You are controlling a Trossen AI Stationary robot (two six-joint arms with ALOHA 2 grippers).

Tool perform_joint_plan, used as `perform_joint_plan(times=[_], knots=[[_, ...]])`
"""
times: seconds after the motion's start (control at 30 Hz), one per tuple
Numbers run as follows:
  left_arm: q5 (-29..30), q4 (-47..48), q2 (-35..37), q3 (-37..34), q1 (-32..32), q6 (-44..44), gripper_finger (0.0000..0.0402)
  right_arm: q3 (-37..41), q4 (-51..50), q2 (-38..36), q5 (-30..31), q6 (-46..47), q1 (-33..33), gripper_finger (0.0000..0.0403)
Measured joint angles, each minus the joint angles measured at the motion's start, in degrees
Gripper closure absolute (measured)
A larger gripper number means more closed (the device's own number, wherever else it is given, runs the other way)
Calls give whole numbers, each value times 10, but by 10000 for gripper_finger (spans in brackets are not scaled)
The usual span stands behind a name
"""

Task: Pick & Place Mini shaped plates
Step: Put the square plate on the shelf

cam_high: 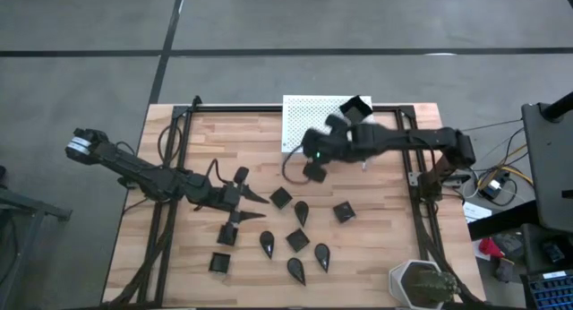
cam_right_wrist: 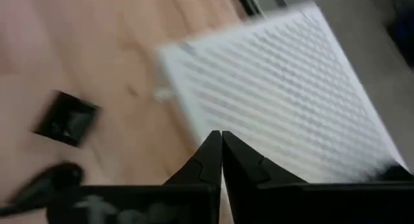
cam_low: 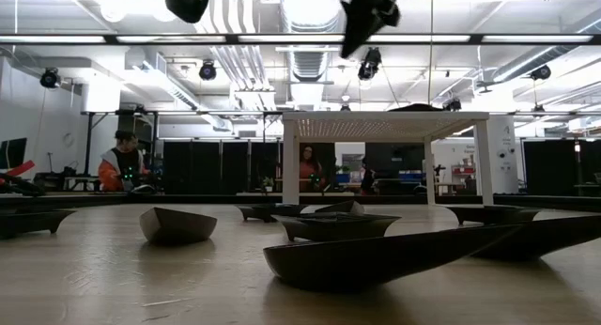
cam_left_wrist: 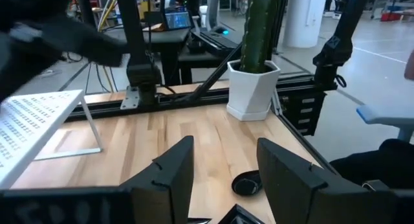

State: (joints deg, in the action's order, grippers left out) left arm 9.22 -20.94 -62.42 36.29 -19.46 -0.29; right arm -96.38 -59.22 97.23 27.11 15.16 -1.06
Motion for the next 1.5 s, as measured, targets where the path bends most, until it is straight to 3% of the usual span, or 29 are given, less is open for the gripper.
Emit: perform_joint_plan(times=[0.37,0.63,0.83,1.17,1.37,1.5], knots=[[-1,0,0,0,0,-19,238,161,228,-14,-1,-48,-77,394],[-1,0,0,0,0,-16,238,311,521,-21,-4,-121,-113,394],[35,0,0,0,0,1,238,389,571,-57,-26,-119,-131,394],[69,-9,0,0,1,6,238,537,801,-158,-119,-154,-137,394],[70,-10,-2,0,1,17,238,574,823,-209,-126,-147,-138,394],[70,-10,-7,0,3,19,238,589,823,-221,-110,-89,-140,394]])
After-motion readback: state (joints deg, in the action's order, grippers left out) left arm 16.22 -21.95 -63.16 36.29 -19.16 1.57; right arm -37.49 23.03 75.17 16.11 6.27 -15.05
